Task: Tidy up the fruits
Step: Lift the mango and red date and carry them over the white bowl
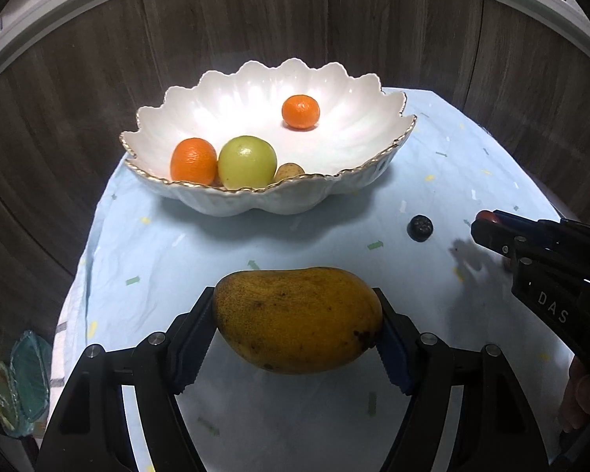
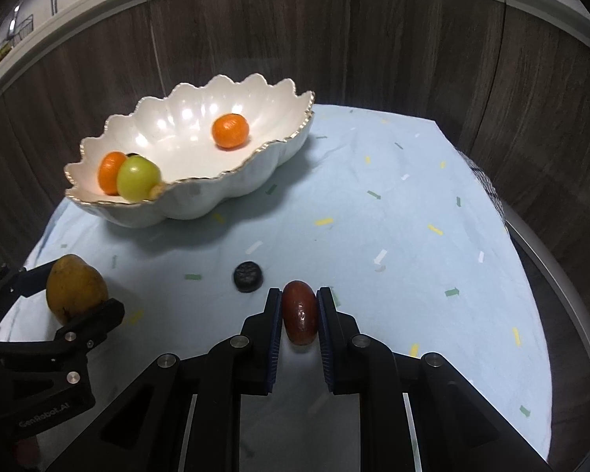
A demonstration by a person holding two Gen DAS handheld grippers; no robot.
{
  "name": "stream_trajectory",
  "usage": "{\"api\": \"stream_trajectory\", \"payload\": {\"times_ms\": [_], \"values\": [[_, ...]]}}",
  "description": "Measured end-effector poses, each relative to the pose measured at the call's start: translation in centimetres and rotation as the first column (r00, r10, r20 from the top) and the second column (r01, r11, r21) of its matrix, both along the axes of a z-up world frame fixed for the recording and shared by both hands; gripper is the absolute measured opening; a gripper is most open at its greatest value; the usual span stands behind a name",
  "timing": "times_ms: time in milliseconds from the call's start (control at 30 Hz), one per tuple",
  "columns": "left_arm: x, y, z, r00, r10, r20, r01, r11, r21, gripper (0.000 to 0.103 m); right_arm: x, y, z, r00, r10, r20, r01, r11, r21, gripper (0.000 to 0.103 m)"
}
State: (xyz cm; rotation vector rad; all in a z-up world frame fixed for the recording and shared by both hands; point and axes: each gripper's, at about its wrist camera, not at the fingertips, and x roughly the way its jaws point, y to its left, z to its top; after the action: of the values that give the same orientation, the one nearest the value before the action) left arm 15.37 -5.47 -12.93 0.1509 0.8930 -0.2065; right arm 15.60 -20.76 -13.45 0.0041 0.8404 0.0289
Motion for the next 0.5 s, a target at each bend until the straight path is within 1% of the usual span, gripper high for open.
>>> {"api": "stream_trajectory", "payload": {"times_ms": [500], "values": [[-3.1, 3.0, 2.2, 0.999, 0.047, 0.017, -0.047, 0.999, 0.017, 0.074, -3.3, 2.9, 2.1, 0.998, 0.066, 0.009, -0.066, 0.997, 0.043, 0.019]]}}
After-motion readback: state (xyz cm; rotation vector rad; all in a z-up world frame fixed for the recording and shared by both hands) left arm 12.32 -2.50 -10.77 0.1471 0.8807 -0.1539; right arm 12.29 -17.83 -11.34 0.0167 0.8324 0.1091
